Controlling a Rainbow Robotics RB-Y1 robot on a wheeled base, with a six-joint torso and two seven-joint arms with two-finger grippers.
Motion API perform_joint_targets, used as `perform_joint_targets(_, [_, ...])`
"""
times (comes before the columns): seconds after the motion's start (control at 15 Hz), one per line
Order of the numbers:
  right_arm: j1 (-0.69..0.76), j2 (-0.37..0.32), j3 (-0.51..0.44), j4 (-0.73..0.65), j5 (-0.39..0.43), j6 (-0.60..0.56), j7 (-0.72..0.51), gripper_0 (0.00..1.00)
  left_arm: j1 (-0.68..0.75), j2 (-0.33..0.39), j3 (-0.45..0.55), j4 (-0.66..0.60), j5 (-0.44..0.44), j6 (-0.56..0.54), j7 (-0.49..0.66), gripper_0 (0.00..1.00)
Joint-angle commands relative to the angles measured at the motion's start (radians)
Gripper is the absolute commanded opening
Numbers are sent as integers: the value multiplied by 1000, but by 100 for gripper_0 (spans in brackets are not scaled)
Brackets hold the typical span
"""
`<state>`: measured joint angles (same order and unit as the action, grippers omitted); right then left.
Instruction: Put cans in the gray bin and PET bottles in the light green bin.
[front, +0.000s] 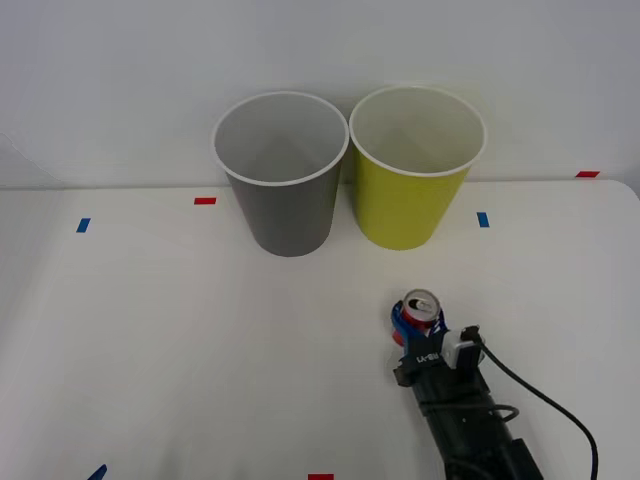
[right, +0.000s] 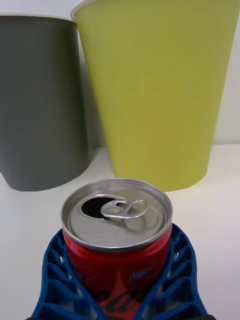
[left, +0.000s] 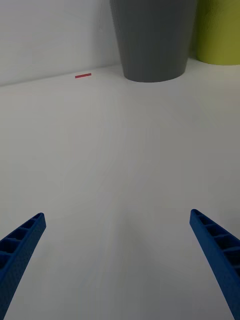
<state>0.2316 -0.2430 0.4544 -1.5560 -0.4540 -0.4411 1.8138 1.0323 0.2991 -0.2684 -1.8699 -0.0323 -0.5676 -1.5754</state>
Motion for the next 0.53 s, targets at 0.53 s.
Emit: perform_joint_targets(0.53, [-11,19,-230,-541,1,837,-11,0,0,0,0,0,0,0,0,100])
